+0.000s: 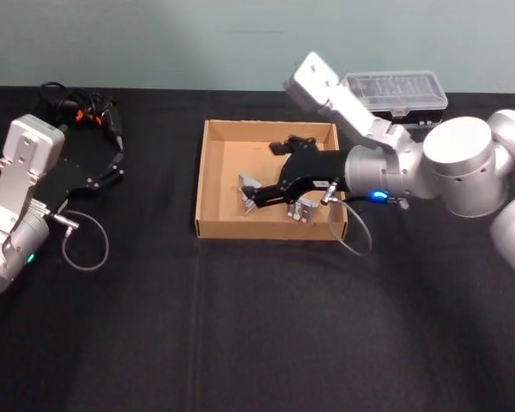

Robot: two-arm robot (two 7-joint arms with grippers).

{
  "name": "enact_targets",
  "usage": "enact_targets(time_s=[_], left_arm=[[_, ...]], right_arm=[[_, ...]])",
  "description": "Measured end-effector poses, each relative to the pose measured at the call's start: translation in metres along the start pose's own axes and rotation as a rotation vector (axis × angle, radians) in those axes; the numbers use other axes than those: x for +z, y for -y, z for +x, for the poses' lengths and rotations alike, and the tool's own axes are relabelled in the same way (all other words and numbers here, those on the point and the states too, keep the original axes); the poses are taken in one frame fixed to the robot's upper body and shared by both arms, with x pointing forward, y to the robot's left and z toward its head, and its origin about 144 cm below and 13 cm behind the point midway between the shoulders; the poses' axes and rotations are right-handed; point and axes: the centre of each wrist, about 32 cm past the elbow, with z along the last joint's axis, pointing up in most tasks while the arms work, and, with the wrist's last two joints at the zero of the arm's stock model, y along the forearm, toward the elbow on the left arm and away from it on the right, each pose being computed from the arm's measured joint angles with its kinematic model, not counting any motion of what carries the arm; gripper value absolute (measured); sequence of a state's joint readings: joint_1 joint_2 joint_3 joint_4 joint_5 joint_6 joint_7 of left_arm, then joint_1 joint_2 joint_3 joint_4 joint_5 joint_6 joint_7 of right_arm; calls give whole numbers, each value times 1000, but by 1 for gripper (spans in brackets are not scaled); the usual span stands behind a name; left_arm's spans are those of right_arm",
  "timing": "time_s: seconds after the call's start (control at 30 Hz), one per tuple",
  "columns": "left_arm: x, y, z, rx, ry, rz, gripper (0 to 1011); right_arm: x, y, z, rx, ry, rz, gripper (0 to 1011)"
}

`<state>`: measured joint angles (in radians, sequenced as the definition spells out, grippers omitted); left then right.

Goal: Use one hand to pick up the angle iron from the table and place it into the box.

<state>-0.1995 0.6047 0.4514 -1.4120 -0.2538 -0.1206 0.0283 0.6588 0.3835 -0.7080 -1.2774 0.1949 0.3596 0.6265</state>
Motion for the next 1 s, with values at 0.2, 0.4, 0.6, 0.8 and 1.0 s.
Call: enact_targets(time_s=[0.2, 0.4, 0.6, 0.8, 1.0], left_arm=[[0, 0, 0, 0, 0, 0, 1000], [0, 0, 0, 0, 0, 0, 1000], [0, 0, 0, 0, 0, 0, 1000], [0, 0, 0, 0, 0, 0, 1000], [0, 0, 0, 0, 0, 0, 1000]], right_arm=[[-1, 31, -5, -101, -29, 63, 1000], [-14, 65, -14, -252, -76, 113, 1000], [-35, 89, -21, -388, -120, 112, 1000], [-57, 103, -28, -464, -162, 83, 1000], [-73, 110, -33, -508, -199, 62, 1000]])
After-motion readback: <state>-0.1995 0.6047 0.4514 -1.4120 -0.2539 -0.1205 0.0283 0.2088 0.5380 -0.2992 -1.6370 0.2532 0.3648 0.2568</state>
